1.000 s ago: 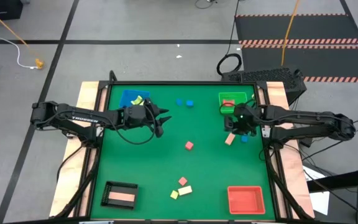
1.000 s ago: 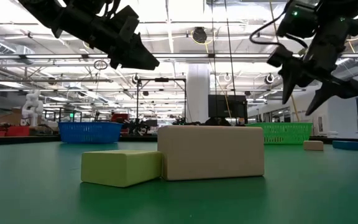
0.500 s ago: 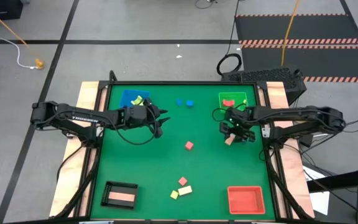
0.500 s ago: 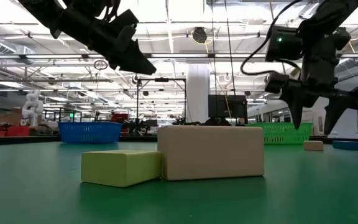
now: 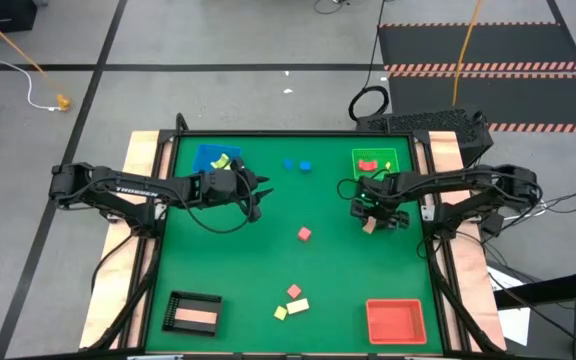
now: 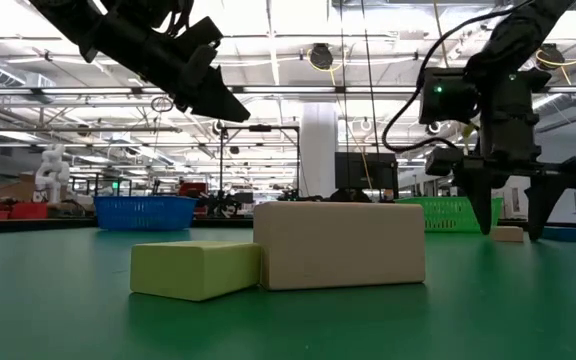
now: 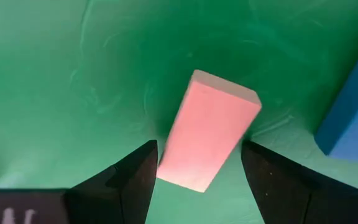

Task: Sort & place blocks by color
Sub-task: Put the top brown block into the black bin

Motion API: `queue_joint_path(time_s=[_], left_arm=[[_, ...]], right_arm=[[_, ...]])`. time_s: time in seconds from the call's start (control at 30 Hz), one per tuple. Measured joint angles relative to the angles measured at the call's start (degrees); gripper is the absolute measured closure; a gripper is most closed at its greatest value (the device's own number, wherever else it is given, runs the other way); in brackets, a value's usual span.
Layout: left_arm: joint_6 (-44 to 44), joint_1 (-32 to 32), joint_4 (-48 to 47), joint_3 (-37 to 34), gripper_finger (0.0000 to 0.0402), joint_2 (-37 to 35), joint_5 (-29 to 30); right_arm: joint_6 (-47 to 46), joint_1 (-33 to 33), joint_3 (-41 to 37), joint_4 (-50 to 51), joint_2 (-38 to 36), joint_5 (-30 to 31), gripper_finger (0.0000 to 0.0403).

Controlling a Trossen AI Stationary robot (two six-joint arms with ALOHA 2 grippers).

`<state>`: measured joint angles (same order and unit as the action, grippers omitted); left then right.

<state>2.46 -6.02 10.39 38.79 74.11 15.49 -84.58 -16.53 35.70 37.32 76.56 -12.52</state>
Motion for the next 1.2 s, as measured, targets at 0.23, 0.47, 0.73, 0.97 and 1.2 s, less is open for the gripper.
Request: queue_joint_path(time_s=[0.23,0.47,0.73,0.97,1.2], left_arm=[[0.0,-0.3,0.1,0.0,0.0249,0.0,0.0],[-0.2,-0.7,0.1,0.0,0.0249,0.0,0.0],[-1.5,-0.7,0.2,0.0,0.0249,0.0,0.0],[-3.0,-0.7,0.2,0.0,0.0249,0.0,0.0],[-3.0,0.2,-0.5,0.0,0.0249,0.0,-0.6]], right_arm=[[11.9,-0.2,0.0,-0.1,0.7,2.5,0.0202],[18.0,-0.2,0.0,-0.3,0.7,8.6,0.0282],[24.0,-0.2,0.0,-2.3,0.7,11.1,0.0293],[32.6,-0.2,-0.3,-6.1,-0.9,11.1,0.0293],[41.8,-0.3,-0.3,-24.5,-3.9,10.9,0.0293]])
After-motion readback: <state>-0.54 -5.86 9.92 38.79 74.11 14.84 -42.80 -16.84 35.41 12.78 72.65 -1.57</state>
